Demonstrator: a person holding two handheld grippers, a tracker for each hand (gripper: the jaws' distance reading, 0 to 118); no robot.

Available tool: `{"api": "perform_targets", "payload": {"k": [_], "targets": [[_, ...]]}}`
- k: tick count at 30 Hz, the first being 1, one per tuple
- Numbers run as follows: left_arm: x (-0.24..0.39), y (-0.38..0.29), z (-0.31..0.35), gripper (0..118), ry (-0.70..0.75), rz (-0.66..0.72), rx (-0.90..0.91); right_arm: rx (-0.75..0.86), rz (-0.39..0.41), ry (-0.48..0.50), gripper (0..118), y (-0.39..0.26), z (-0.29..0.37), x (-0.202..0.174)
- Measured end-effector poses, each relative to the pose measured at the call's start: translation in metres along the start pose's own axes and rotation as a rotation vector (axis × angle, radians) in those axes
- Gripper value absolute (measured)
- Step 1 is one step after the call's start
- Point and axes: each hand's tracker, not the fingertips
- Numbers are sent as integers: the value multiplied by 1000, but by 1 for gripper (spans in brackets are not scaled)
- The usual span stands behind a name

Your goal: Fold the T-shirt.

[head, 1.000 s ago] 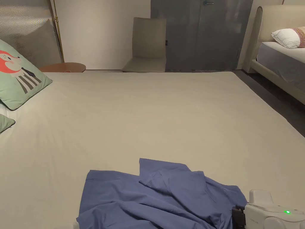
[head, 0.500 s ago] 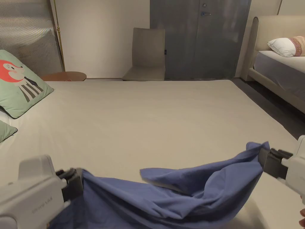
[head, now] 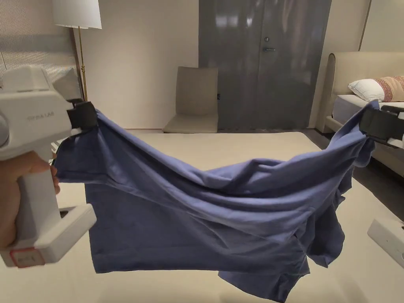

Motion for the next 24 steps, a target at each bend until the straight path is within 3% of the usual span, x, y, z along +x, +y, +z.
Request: {"api": "perform_targets", "payload": {"k": [12, 24], "targets": [[5, 52, -94, 6, 41, 6, 83, 77, -10, -67, 5, 51, -92, -4], [-15, 53, -165, 6, 79, 59, 111, 79, -11, -116, 5, 24, -171, 12]]}}
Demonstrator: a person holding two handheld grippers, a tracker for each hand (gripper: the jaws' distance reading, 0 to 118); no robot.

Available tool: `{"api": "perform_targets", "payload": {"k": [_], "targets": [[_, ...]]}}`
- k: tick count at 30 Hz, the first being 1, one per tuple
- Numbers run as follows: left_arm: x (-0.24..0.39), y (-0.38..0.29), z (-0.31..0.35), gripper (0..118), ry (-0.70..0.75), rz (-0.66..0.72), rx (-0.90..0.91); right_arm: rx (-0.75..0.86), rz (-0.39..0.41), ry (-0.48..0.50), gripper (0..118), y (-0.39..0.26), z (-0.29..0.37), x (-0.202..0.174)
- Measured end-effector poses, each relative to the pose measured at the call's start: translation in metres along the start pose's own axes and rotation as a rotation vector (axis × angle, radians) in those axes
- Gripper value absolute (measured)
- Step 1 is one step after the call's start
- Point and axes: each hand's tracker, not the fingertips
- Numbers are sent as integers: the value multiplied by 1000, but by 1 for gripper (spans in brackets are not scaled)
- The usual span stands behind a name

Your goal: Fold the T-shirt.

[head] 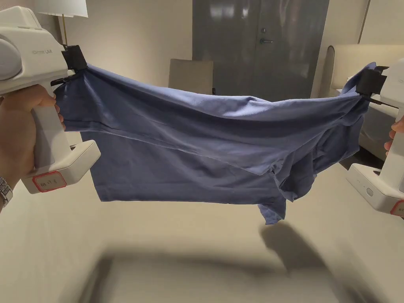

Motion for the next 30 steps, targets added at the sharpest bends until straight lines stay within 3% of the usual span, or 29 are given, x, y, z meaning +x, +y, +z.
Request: {"api": "perform_targets", "payload": {"k": [12, 19, 25, 30], "targets": [[-33, -77, 40, 6, 55, -51, -155, -175, 18, -12, 5, -76, 37, 17], [-50, -138, 130, 6, 65, -31, -301, -266, 28, -18, 5, -117, 117, 34], [-78, -197, 207, 6, 95, 68, -449, -396, 24, -42, 5, -165, 181, 55], [-95, -257, 260, 6, 154, 51, -569, -513, 0, -76, 5, -211, 222, 72]]}}
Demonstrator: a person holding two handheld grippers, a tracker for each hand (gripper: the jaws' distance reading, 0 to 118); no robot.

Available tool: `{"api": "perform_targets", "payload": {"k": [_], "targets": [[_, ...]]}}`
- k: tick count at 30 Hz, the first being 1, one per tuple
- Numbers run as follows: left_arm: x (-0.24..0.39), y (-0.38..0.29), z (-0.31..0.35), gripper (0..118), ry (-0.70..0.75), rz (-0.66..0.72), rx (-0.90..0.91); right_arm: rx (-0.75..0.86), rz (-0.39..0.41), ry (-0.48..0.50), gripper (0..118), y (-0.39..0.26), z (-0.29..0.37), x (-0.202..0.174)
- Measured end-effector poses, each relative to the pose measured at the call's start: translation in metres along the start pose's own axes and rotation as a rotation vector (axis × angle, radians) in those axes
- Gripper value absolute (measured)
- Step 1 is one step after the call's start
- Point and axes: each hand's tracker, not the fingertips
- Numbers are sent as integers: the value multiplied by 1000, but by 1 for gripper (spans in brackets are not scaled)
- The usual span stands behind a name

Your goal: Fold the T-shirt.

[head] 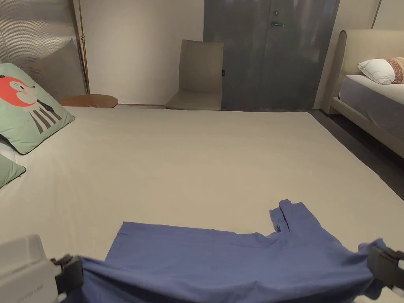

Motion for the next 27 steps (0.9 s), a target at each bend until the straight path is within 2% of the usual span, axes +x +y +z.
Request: {"api": "perform_targets", "payload": {"k": [11, 14, 19, 20, 21, 22, 23, 24, 25, 27], "targets": [[-49, -80, -34, 6, 64, 77, -221, -236, -13, -134, 5, -89, -35, 30], [-53, -87, -39, 6, 72, 73, -246, -259, -26, -140, 5, -103, -41, 36], [-54, -94, -42, 7, 84, 61, -266, -270, -4, -153, 5, -112, -46, 37], [-54, -93, -41, 12, 81, 59, -263, -265, 8, -148, 10, -112, -44, 37], [-55, -91, -39, 23, 76, 57, -256, -260, 17, -150, 23, -110, -43, 37], [-54, -87, -35, 45, 77, 52, -235, -251, 22, -157, 45, -107, -40, 37], [-53, -81, -30, 77, 82, 42, -183, -217, 48, -170, 74, -102, -34, 37], [-52, -75, -26, 96, 77, 37, -146, -180, 66, -181, 88, -97, -29, 36], [-47, -65, -20, 107, 69, 24, -94, -108, 83, -180, 96, -89, -21, 34], [-33, -44, -8, 109, 47, -18, 20, 44, 121, -167, 97, -67, -5, 24]]}}
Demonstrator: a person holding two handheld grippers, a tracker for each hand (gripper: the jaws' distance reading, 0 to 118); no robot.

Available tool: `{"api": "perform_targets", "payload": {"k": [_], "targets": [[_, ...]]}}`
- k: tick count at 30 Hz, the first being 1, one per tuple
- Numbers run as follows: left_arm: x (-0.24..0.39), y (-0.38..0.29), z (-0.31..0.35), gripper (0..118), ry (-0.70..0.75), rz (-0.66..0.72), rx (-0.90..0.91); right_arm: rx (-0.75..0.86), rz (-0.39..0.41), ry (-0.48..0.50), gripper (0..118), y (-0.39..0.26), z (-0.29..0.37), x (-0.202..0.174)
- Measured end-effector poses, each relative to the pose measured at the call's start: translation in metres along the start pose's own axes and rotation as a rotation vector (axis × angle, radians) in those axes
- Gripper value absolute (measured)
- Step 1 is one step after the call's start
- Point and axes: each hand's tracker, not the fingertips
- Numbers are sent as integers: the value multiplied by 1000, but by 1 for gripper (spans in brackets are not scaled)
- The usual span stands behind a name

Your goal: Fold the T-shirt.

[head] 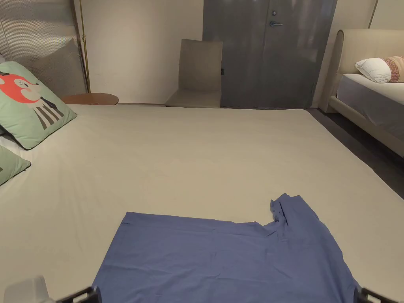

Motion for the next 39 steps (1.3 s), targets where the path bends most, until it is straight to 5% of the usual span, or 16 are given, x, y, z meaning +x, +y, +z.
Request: {"api": "perform_targets", "payload": {"k": [7, 9, 10, 13, 14, 21, 28, 29, 31, 32, 35, 39], "targets": [[77, 65, 37, 108, -38, -215, 379, 395, 24, -11, 98, 78, 38, -43], [95, 74, 44, 100, -58, -249, 435, 442, 39, -7, 96, 88, 40, -55], [103, 77, 47, 88, -70, -262, 463, 460, 46, 14, 90, 92, 42, -61], [116, 82, 47, 4, -73, -287, 489, 495, 50, 29, 23, 94, 45, -75], [117, 84, 45, 0, -77, -287, 486, 496, 48, 24, 1, 94, 45, -78], [107, 104, -1, 0, -122, -276, 326, 430, 42, 51, 1, 89, 17, -76], [94, 132, -118, 1, -97, -222, 25, 310, 42, 25, 1, 82, -31, -70], [92, 135, -139, 16, -83, -226, -27, 289, 46, 23, 1, 81, -38, -70], [88, 142, -176, 75, -67, -215, -85, 255, 42, 21, 1, 79, -54, -69], [88, 144, -198, 93, -52, -212, -134, 240, 42, 15, 1, 78, -63, -69], [82, 146, -243, 111, -47, -191, -218, 197, 40, -2, 1, 73, -83, -67], [79, 139, -293, 108, -2, -175, -295, 149, 30, -17, 1, 68, -105, -65]]}}
